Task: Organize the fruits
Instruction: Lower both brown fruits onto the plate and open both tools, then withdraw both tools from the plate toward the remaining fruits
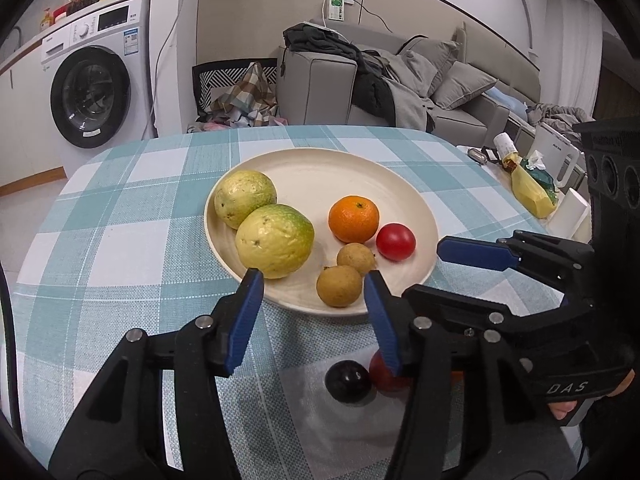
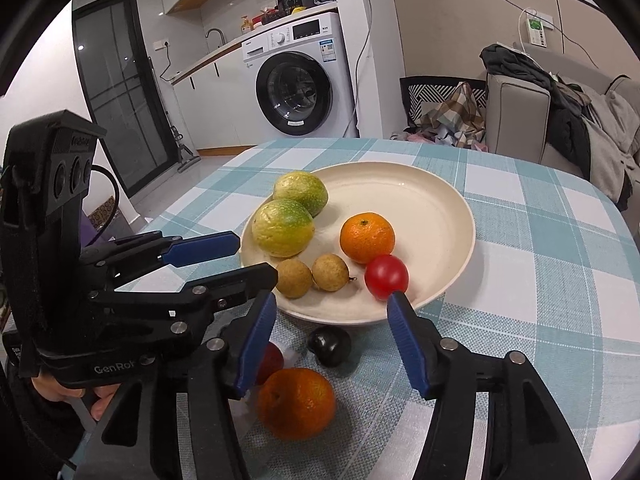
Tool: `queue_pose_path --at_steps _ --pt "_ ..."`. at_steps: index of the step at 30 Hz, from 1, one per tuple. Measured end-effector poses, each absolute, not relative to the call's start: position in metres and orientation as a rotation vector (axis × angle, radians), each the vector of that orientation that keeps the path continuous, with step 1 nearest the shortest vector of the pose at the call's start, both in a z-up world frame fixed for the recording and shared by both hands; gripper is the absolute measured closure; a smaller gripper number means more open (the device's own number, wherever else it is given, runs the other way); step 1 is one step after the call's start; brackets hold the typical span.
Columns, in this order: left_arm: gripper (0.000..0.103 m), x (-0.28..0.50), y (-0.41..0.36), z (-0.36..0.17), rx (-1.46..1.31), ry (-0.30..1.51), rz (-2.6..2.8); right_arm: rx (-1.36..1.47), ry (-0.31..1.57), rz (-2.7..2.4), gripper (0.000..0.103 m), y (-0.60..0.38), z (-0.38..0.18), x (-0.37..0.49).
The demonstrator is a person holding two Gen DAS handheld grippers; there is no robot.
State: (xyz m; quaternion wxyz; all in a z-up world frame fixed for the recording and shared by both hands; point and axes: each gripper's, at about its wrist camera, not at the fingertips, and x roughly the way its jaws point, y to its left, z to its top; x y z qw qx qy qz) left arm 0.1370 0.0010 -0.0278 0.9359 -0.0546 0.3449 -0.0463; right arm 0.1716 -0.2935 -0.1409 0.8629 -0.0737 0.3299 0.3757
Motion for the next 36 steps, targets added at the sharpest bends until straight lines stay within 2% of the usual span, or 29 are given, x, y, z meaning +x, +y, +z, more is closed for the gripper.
queue_pose_path --at_steps 3,7,12,14,16,36 --pt "0.039 0.132 0.004 -0.027 -0.123 0.704 -0.074 -0.152 0.682 0.787 0.033 -0.295 -0.141 0.170" --pt "0.024 0.128 0.008 -0.025 -0.119 0.698 -0.036 -0.137 0.653 0.785 0.015 -0.299 -0.138 0.167" --pt "0.017 0.122 0.008 -0.022 -0.114 0.691 -0.035 -0.125 0.638 0.786 0.007 -0.305 -0.135 0.164" --pt "0.011 0.120 0.008 -0.020 -0.118 0.683 -0.026 -0.118 0.639 0.788 0.004 -0.307 -0.135 0.164" --pt "0.001 0.118 0.009 -0.019 -0.120 0.673 -0.009 -0.108 0.638 0.783 0.000 -0.310 -0.135 0.164" --pt "0.001 0.096 0.010 -0.021 -0.122 0.694 -0.043 -0.145 0.722 0.788 0.000 -0.322 -0.144 0.154"
